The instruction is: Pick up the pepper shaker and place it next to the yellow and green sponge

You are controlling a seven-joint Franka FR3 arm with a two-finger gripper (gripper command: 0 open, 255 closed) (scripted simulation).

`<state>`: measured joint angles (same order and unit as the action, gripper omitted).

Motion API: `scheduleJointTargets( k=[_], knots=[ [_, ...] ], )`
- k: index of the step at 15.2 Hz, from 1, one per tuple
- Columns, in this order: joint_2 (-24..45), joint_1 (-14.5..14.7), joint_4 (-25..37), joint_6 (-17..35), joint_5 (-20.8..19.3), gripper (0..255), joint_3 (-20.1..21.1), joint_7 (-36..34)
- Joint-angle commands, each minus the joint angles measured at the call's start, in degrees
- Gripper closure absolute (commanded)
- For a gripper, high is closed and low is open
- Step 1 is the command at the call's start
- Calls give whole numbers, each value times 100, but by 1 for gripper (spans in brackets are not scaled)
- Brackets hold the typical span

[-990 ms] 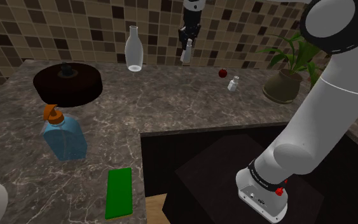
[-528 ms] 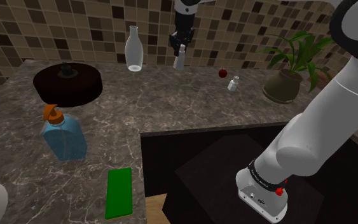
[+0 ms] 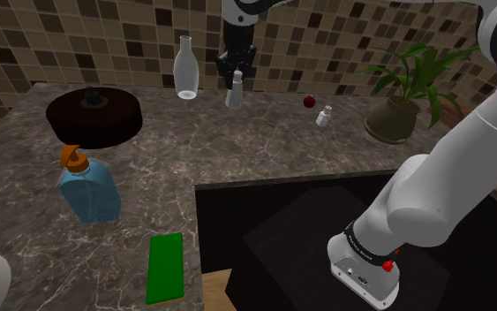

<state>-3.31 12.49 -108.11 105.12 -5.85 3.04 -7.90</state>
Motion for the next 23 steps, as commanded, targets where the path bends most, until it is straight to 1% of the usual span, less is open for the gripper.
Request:
scheduleJointTargets(
  k=[1, 7, 12, 18, 23],
  knots=[
    [-100, 134, -86, -40, 13, 255, 149, -285],
    [-163, 516, -131, -137, 64, 255, 593, -1090],
    [-57, 834, 14, -242, 89, 255, 972, -1775],
    [267, 1230, 409, -402, 52, 255, 1416, -2617],
    [706, 1593, 935, -583, -66, 255, 1759, -3332]
  ],
)
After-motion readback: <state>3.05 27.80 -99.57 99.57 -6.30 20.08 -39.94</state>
